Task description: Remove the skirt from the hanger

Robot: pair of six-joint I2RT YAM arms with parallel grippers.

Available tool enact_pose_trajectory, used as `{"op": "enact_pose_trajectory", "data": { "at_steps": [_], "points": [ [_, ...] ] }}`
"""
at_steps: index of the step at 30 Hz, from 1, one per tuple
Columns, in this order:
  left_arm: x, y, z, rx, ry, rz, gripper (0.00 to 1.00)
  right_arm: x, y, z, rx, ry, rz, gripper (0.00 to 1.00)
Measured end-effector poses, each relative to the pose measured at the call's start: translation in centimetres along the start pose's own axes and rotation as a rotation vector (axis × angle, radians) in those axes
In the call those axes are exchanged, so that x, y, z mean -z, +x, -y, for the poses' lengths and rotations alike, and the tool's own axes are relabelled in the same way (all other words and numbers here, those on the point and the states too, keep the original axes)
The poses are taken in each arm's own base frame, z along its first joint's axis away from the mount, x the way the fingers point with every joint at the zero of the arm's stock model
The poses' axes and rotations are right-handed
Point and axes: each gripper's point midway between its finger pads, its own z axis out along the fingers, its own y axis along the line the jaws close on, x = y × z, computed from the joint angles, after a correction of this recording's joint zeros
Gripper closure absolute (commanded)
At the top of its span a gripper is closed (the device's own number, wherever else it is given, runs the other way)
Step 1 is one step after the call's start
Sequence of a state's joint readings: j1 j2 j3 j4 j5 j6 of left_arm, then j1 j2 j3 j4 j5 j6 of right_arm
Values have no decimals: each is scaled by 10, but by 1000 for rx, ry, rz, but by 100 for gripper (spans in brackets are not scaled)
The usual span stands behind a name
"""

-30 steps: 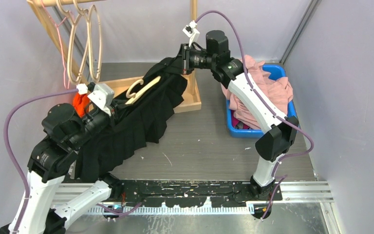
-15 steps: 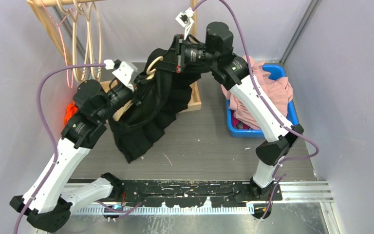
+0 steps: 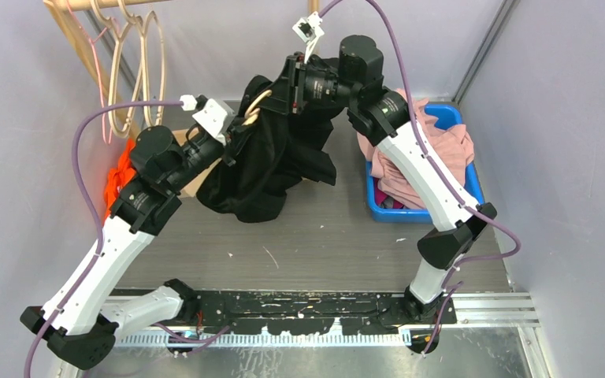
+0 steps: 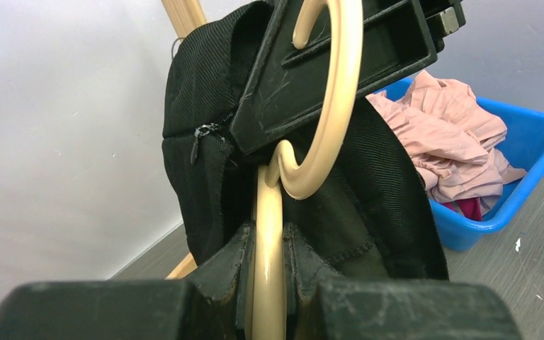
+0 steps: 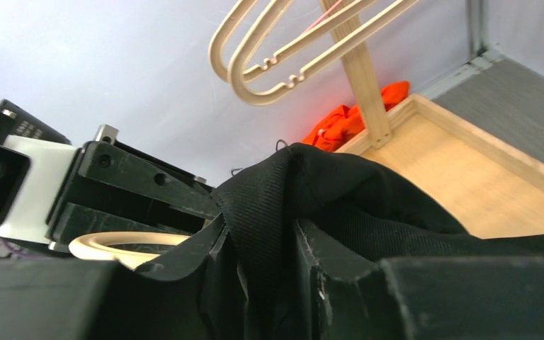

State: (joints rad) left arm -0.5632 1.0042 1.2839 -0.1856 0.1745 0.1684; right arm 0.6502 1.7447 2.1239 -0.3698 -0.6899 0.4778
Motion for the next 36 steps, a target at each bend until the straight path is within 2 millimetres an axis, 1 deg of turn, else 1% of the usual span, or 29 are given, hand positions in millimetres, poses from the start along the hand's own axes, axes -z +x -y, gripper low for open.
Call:
{"op": "enact_pose_trajectory", "data": {
  "at_steps": [3, 8, 11, 14, 17, 19, 21, 23, 26, 27, 29, 31, 33, 35, 36],
  "points": [
    [1, 1, 3, -8, 11, -6, 100, 7, 1, 4, 46, 47, 8, 68],
    [5, 3, 2, -24, 7, -20, 100, 14, 5, 12, 90, 143, 0, 80],
    [14, 8, 1, -25, -7, -49, 100, 16, 9, 21, 88, 190, -11, 84],
    [28, 10, 1, -30, -9, -78, 100, 19, 7, 38, 94, 256, -6, 87],
    [53, 11, 4, -31, -5, -113, 100, 24, 3, 64, 108, 351, 7, 89],
    [77, 9, 8, -30, -2, -124, 100, 28, 0, 85, 119, 424, 13, 91],
    [101, 4, 12, -32, -4, -115, 100, 34, -4, 109, 127, 501, 19, 92],
    [120, 1, 14, -32, -7, -104, 100, 44, -7, 135, 130, 586, 20, 94],
    [153, -15, 16, -23, -31, -36, 100, 62, -10, 164, 130, 691, 16, 96],
    [163, -22, 16, -16, -46, -5, 100, 67, -12, 170, 133, 718, 17, 97],
    [176, -33, 14, 1, -73, 46, 100, 79, -17, 177, 151, 766, 23, 99],
    [180, -39, 13, 15, -85, 74, 100, 92, -28, 178, 186, 819, 40, 99],
    [176, -41, 12, 25, -83, 76, 100, 105, -40, 170, 223, 857, 65, 99],
    [168, -36, 13, 36, -75, 55, 100, 121, -57, 155, 267, 893, 109, 99],
    [163, -34, 13, 44, -69, 45, 100, 132, -67, 144, 296, 910, 140, 99]
  ]
}}
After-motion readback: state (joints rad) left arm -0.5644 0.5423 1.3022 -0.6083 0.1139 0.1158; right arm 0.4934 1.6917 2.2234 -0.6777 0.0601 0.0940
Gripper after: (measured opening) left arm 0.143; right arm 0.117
